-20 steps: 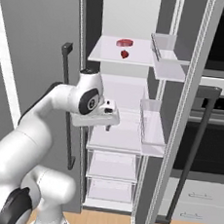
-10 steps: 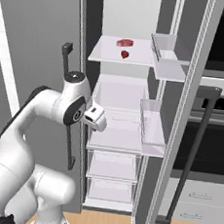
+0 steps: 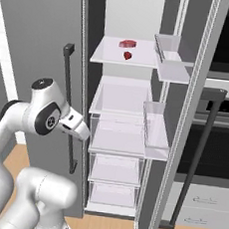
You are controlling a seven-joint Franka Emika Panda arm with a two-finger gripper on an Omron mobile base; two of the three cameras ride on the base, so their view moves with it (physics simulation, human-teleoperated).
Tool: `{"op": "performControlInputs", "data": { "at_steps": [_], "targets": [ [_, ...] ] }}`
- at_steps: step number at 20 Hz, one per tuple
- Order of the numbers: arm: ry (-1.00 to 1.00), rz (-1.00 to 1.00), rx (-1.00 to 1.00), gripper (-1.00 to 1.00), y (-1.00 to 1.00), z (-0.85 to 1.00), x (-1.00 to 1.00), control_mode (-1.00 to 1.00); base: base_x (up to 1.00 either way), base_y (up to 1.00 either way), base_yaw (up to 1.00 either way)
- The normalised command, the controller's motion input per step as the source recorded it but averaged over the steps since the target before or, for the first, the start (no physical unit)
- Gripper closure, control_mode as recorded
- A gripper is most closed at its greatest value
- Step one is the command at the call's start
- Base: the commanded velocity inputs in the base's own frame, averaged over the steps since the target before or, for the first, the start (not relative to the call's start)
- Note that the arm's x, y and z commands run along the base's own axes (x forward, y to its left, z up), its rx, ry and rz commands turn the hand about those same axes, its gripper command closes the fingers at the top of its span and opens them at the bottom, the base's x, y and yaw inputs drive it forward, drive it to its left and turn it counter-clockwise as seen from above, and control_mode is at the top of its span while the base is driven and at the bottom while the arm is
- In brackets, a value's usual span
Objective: Take the strawberry from the fridge and place it on top of the pancake, located on the dining counter.
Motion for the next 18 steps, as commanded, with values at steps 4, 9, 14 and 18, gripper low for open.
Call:
{"op": "performControlInputs", "data": {
  "at_steps": [4,9,14,18],
  "targets": [
    [0.20,0.23,0.00,-1.00,0.41,0.00,-0.39,-1.00,0.00,0.00,0.00],
    [0.08,0.09,0.00,-1.00,0.32,0.00,-0.25,-1.00,0.00,0.00,0.00],
    [0.00,0.00,0.00,-1.00,0.00,0.00,-0.02,-1.00,0.00,0.00,0.00],
    [0.00,0.00,0.00,-1.00,0.00,0.00,0.00,-1.00,0.00,0.00,0.00]
  ]
}}
